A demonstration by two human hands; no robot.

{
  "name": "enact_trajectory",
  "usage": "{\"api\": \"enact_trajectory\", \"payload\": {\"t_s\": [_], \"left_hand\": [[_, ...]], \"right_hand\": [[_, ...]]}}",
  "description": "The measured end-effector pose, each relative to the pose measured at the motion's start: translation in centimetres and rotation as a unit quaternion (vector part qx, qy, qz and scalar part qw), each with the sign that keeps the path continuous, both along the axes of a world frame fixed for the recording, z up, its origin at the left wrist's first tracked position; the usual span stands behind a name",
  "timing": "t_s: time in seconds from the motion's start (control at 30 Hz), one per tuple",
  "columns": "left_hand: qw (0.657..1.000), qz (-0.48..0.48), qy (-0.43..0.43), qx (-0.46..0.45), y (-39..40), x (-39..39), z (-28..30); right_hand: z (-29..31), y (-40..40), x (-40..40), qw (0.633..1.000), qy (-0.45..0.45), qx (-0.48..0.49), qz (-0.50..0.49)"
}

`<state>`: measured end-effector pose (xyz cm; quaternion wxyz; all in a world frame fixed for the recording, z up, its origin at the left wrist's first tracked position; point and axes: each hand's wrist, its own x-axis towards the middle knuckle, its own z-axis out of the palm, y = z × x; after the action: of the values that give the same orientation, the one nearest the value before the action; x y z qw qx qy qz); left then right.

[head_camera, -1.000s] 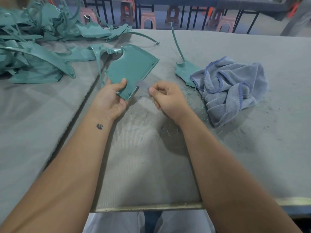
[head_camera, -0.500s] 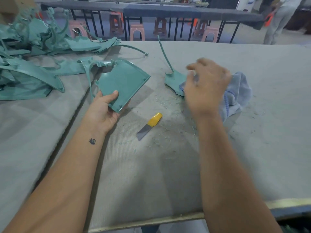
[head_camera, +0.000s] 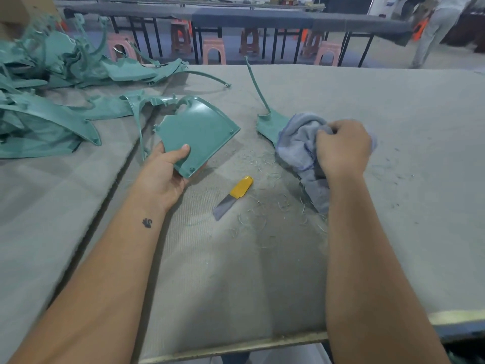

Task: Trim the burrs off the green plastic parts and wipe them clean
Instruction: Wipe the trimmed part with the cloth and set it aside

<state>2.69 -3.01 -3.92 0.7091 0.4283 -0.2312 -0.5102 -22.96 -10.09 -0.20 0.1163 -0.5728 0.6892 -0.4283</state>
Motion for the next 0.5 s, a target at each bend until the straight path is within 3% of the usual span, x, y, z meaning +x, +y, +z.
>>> {"api": "enact_trajectory", "payload": {"t_s": [0.1, 0.17, 0.27, 0.33, 0.4, 0.47, 0.5], "left_hand": [[1.0, -0.002, -0.004, 0.001, -0.1, 0.1, -0.1], [1.0, -0.001, -0.001, 0.004, -0.2, 0.1, -0.2], [1.0, 0.002, 0.005, 0.002, -0.1, 0.2, -0.2], [1.0, 0.003, 0.0, 0.002, -0.1, 0.2, -0.1], [1.0, 0.003, -0.004, 0.002, -0.1, 0.2, -0.1], [1.0, 0.002, -0.006, 0.003, -0.1, 0.1, -0.1], [1.0, 0.002, -0.007, 0.002, -0.1, 0.1, -0.1]], "right_hand": [[0.7, 1.5, 1.9, 0.983, 0.001, -0.165, 0.076], [0.7, 2.1, 3.1, 0.963, 0.011, -0.211, 0.167], [0.3, 2.6, 4.2, 0.944, -0.034, -0.131, 0.302], [0.2, 2.5, 4.3, 0.939, -0.056, -0.089, 0.327], [0.0, 1.9, 4.0, 0.956, 0.076, -0.026, 0.283], [-0.2, 1.4, 3.8, 0.947, 0.218, 0.054, 0.231], [-0.1, 1.1, 3.9, 0.942, 0.243, 0.076, 0.218]]}}
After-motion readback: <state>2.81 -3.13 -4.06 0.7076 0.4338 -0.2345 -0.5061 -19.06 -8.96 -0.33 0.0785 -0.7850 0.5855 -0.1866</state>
